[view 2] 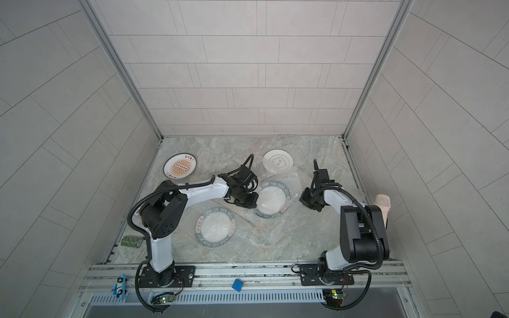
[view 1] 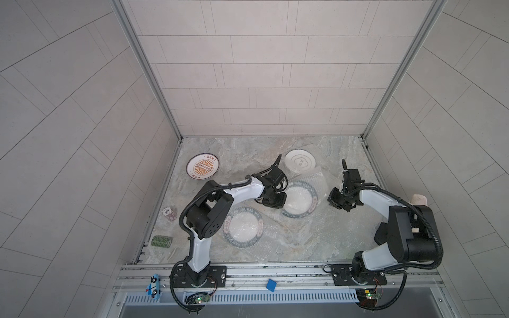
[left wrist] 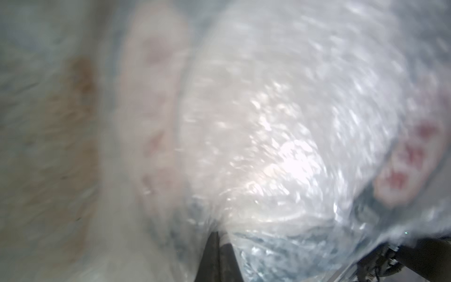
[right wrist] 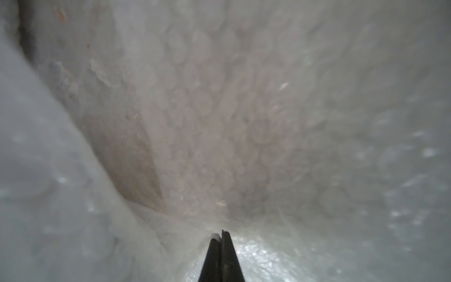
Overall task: Unpack dinner plates from bubble wrap
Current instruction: Unwrap the bubble wrap at the center of the board.
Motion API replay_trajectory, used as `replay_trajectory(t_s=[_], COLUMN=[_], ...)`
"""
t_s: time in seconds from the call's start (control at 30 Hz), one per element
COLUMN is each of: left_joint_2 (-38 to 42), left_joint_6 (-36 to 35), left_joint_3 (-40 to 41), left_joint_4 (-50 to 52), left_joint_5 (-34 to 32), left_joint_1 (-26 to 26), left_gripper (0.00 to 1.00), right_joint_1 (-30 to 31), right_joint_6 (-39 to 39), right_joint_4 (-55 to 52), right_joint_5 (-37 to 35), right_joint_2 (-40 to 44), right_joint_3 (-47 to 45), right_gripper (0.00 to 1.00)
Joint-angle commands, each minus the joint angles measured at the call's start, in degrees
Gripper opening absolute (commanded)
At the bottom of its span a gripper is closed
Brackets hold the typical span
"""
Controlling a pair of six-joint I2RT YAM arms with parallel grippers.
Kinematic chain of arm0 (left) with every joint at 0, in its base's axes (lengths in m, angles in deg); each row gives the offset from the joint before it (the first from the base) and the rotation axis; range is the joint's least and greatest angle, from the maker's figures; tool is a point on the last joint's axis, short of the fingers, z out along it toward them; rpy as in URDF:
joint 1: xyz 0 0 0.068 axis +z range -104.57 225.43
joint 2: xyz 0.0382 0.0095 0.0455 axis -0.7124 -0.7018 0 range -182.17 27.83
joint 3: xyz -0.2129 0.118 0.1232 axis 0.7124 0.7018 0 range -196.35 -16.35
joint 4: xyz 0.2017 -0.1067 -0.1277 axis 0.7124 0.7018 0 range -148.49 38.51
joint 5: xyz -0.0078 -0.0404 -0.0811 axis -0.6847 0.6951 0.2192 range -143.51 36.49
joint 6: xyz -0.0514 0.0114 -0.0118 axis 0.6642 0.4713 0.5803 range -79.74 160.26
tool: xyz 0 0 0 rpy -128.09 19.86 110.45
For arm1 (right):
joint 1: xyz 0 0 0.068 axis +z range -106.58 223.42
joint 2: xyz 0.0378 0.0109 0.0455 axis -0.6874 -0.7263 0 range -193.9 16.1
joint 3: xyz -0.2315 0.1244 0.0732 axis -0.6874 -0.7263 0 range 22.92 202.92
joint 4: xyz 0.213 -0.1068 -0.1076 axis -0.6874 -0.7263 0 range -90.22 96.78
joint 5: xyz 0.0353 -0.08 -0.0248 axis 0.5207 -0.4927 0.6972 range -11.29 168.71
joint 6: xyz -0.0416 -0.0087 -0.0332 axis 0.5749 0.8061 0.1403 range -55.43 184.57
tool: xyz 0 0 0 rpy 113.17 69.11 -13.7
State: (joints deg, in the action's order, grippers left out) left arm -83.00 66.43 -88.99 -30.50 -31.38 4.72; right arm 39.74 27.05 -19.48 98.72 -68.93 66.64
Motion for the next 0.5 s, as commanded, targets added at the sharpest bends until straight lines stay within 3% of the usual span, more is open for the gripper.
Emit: replay_trajectory(t_s=[0.0,0.2,0.47], left_joint_2=[1.86,1.52,-1.42], left_joint_6=[2.03,2.43,3.31], left_joint_3=[1.56,0.91,-3.56], left_joint_4=[7.41,5.31,2.99], left_joint_5=[-5.8,-2.36,-0.51], left_joint_1=[3.54,3.94,2.2], left_gripper=[0.0,0.0,0.0], right_joint_1=[-1.57,-1.23,0.44], right_joint_6=[-0.44,0.2,1.16], right_joint_4=[-1.74,-0.34,-2.01], right_joint_5=[-8.8,-5.17,-3.89], right_joint_2=[-0.31,-0.92,2.89], right_joint_3=[-1.14,-1.21,0.66], right_gripper=[0.0,0.0,0.16])
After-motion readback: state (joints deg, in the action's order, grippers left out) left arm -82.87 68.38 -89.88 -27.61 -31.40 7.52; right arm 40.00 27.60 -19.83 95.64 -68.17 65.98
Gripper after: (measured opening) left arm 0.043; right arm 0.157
